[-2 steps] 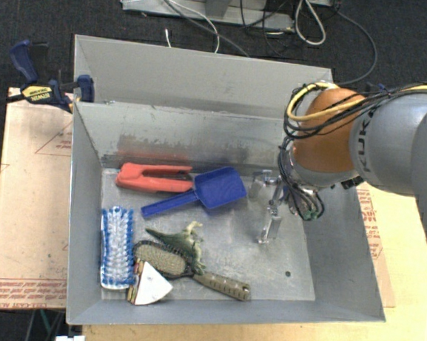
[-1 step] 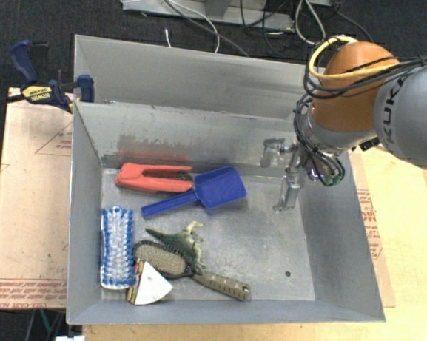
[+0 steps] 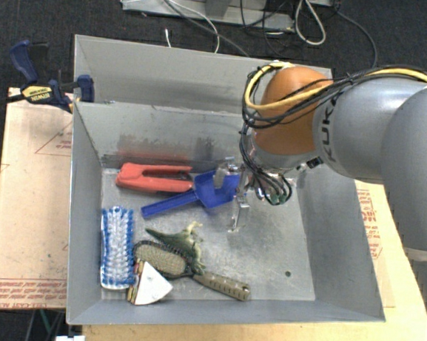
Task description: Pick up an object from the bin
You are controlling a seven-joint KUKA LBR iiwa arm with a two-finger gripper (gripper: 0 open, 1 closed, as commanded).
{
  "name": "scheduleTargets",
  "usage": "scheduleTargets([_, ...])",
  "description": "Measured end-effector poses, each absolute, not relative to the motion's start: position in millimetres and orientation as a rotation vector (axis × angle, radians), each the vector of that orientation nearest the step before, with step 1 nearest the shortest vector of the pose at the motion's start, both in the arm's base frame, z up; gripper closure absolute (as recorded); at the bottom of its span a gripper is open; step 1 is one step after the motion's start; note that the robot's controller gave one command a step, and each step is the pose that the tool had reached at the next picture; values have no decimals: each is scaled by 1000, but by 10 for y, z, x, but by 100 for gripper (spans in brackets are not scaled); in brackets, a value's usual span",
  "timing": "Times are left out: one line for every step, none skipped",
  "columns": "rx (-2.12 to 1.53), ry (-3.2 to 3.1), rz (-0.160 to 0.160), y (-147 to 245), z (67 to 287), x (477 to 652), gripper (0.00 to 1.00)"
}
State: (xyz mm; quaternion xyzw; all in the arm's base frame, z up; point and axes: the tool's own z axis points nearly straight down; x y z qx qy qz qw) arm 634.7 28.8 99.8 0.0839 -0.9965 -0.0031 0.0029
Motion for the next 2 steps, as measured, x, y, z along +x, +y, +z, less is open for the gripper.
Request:
scheduleTargets([-33, -3156, 6, 484, 700, 6474, 0])
scheduleTargets([151, -3138, -9, 476, 712, 6358, 100])
